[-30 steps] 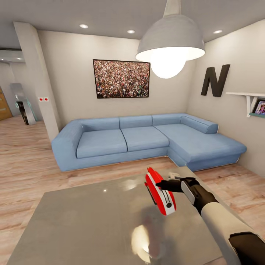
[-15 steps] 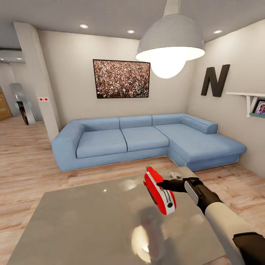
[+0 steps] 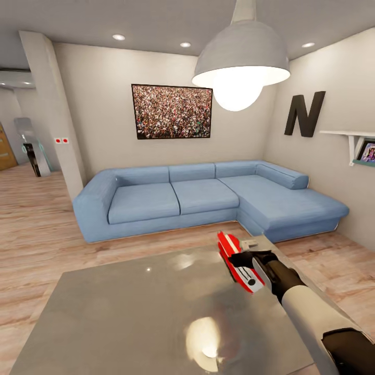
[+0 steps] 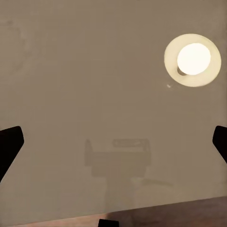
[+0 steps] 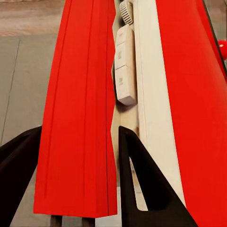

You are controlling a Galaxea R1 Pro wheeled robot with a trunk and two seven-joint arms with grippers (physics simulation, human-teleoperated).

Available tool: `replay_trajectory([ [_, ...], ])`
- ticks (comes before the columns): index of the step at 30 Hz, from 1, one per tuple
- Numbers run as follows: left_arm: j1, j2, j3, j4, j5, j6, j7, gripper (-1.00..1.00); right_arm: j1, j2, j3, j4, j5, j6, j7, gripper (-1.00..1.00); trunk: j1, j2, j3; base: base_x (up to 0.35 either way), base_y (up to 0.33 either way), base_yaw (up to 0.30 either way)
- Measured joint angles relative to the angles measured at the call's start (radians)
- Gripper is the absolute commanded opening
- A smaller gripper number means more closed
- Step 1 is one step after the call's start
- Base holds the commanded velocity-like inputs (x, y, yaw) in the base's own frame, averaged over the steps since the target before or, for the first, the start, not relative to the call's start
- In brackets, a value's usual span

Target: Turn on the radio receiver that's on the table in the living room.

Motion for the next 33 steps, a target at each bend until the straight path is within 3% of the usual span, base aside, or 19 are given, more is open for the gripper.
replay_trajectory([
  [2, 0.000, 0.000, 0.000, 0.000, 0.000, 0.000, 0.000, 1.00, 0.000, 0.016, 0.023, -0.017, 0.021, -0.014, -0.059, -1.00, 0.000, 0.000, 0.000, 0.000, 0.000, 0.000],
  [4, 0.000, 0.000, 0.000, 0.000, 0.000, 0.000, 0.000, 1.00, 0.000, 0.043, 0.066, -0.044, 0.040, -0.023, -0.169, -1.00, 0.000, 0.000, 0.000, 0.000, 0.000, 0.000],
  [10, 0.000, 0.000, 0.000, 0.000, 0.000, 0.000, 0.000, 1.00, 0.000, 0.107, 0.175, -0.066, 0.041, -0.083, -0.447, -1.00, 0.000, 0.000, 0.000, 0.000, 0.000, 0.000],
  [12, 0.000, 0.000, 0.000, 0.000, 0.000, 0.000, 0.000, 1.00, 0.000, 0.118, 0.203, -0.068, 0.042, -0.100, -0.502, -1.00, 0.000, 0.000, 0.000, 0.000, 0.000, 0.000],
  [19, 0.000, 0.000, 0.000, 0.000, 0.000, 0.000, 0.000, 1.00, 0.000, 0.146, 0.397, -0.069, 0.042, -0.131, -0.812, -1.00, 0.000, 0.000, 0.000, 0.000, 0.000, 0.000],
  [22, 0.000, 0.000, 0.000, 0.000, 0.000, 0.000, 0.000, 1.00, 0.001, 0.151, 0.516, -0.070, 0.043, -0.145, -0.986, -1.00, 0.000, 0.000, 0.000, 0.000, 0.000, 0.000],
  [26, 0.000, 0.000, 0.000, 0.000, 0.000, 0.000, 0.000, 1.00, 0.003, 0.153, 0.588, -0.067, 0.030, -0.156, -1.072, -1.00, 0.000, 0.000, 0.000, 0.000, 0.000, 0.000],
  [30, 0.000, 0.000, 0.000, 0.000, 0.000, 0.000, 0.000, 1.00, 0.005, 0.153, 0.614, -0.064, 0.029, -0.158, -1.095, -1.00, 0.000, 0.000, 0.000, 0.000, 0.000, 0.000],
  [33, 0.000, 0.000, 0.000, 0.000, 0.000, 0.000, 0.000, 1.00, 0.009, 0.152, 0.657, -0.060, 0.029, -0.161, -1.104, -1.00, 0.000, 0.000, 0.000, 0.000, 0.000, 0.000],
])
